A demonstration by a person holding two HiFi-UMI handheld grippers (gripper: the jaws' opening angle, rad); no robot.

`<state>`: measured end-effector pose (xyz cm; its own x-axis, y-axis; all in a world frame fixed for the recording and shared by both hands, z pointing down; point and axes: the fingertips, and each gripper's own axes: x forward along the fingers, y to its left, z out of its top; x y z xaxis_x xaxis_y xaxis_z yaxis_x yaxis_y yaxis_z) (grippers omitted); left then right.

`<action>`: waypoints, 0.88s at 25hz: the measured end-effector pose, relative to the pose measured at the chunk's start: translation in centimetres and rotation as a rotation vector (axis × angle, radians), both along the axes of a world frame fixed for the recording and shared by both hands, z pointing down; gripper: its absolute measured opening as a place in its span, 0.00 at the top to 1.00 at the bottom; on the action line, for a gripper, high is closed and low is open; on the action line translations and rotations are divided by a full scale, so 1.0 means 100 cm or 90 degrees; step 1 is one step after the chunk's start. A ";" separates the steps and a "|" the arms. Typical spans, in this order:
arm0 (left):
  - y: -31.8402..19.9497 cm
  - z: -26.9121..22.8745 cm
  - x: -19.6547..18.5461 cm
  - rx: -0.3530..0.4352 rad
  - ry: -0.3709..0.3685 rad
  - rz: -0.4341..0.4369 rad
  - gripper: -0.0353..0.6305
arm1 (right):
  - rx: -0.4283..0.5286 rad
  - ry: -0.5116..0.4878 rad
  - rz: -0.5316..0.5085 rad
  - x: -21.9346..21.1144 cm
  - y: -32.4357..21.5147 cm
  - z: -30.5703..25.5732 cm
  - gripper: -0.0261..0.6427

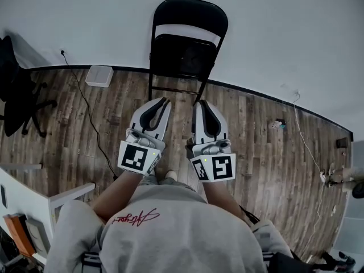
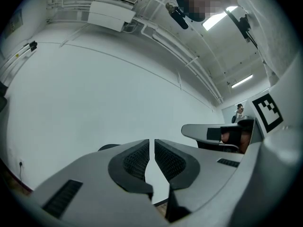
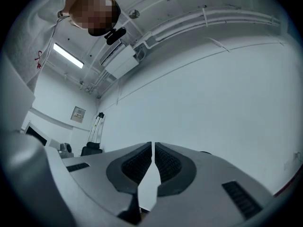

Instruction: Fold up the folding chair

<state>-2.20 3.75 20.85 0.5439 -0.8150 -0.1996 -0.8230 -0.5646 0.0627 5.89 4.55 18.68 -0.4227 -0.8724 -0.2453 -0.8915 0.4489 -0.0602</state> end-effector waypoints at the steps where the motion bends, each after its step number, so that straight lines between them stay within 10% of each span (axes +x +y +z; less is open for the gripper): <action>1: 0.001 -0.001 0.001 0.000 -0.002 0.003 0.88 | -0.001 0.000 -0.001 0.000 0.001 0.000 0.92; 22: 0.011 0.013 0.010 -0.037 -0.023 0.025 0.88 | 0.001 -0.004 -0.005 -0.006 0.014 0.000 0.92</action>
<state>-1.19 4.88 22.15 0.5820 -0.8025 -0.1314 -0.8025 -0.5929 0.0669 5.27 5.99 18.70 -0.4276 -0.8688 -0.2498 -0.8878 0.4557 -0.0648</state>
